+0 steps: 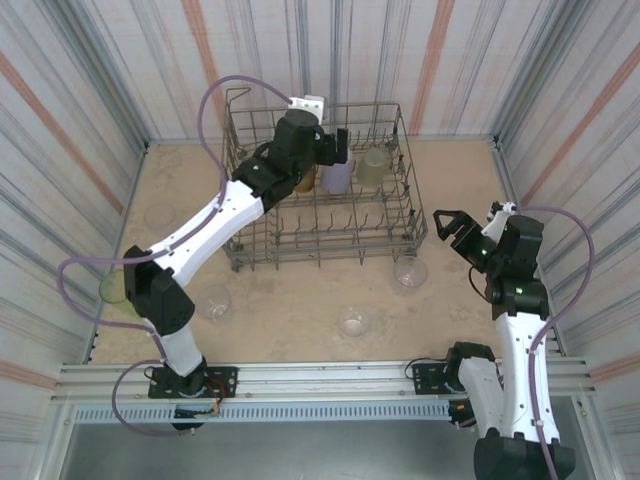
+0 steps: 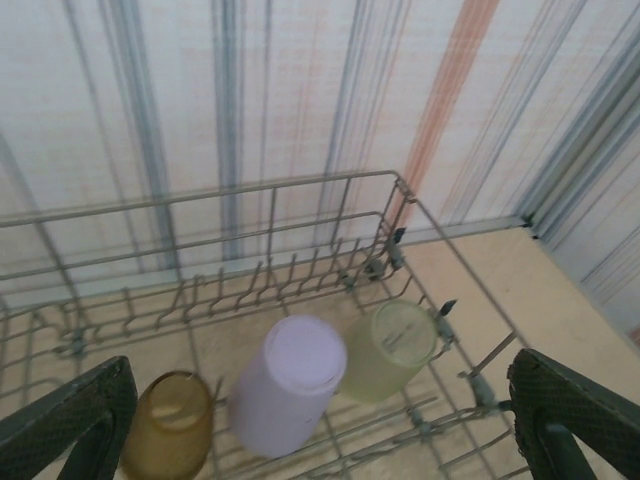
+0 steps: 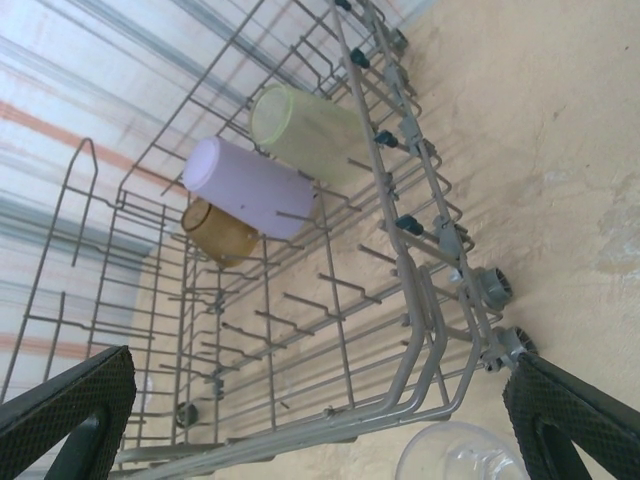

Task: Load the cups into the dish rack

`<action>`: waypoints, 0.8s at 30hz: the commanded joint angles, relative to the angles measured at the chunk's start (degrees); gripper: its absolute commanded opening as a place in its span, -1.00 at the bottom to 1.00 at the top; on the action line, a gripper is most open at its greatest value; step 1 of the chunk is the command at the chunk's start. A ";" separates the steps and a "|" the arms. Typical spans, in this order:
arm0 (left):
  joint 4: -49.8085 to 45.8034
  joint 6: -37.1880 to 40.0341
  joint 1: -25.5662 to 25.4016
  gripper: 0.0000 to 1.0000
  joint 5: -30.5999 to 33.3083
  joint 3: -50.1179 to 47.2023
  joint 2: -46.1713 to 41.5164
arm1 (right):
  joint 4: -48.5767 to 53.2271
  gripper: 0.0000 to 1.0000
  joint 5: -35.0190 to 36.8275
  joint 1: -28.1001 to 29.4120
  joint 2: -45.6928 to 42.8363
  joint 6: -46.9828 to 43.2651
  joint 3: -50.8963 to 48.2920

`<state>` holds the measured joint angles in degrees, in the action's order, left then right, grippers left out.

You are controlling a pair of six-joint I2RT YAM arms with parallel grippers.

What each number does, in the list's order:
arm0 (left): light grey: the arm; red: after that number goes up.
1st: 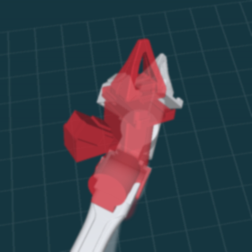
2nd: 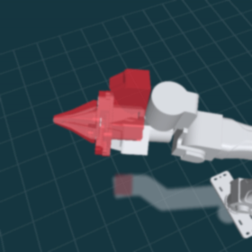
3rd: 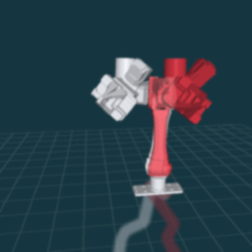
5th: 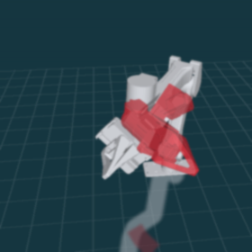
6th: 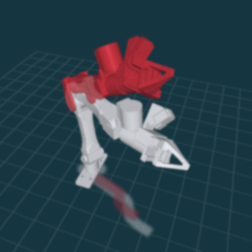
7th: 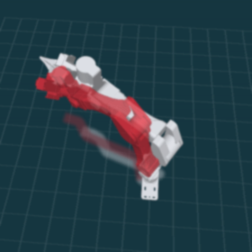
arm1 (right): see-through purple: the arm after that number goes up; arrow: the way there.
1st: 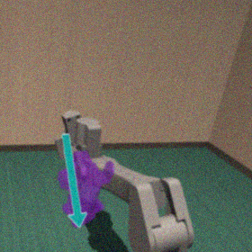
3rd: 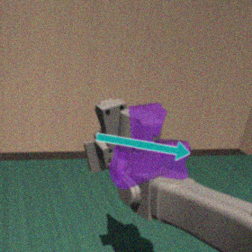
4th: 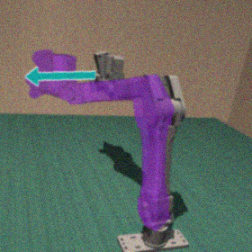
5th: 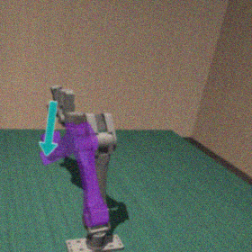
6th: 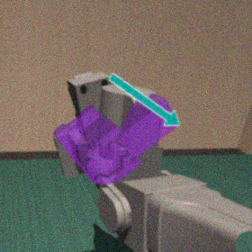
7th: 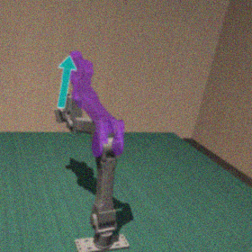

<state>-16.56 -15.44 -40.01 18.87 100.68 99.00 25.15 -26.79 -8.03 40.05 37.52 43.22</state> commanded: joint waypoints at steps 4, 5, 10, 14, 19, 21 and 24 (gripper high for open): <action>-9.87 -0.37 1.75 0.97 8.55 -5.66 -9.47 | -0.28 0.97 4.56 5.96 1.28 2.06 2.13; -11.58 -0.69 2.01 0.97 9.69 -6.29 -10.89 | -0.01 0.97 5.58 7.41 2.07 1.64 2.83; -18.94 -5.54 4.53 0.97 14.01 -11.82 -18.74 | 2.24 0.98 9.58 13.89 7.51 -0.31 6.92; -24.39 -13.50 6.76 0.97 19.43 -17.57 -26.51 | 2.90 0.98 11.77 17.56 10.28 -0.94 8.87; -27.98 -20.40 10.15 0.97 21.47 -24.64 -35.37 | 1.50 0.98 13.21 20.38 10.34 -0.02 8.28; -30.75 -23.30 12.49 0.97 20.81 -26.00 -37.39 | 1.22 0.98 13.40 21.48 10.22 0.32 8.20; -34.72 -25.25 16.54 0.97 18.36 -26.83 -38.47 | 2.05 0.98 13.99 22.72 9.71 0.60 8.53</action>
<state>-45.28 -35.00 -26.17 36.91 75.24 61.17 26.24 -14.63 13.52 50.57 38.13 50.48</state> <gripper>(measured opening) 0.986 0.987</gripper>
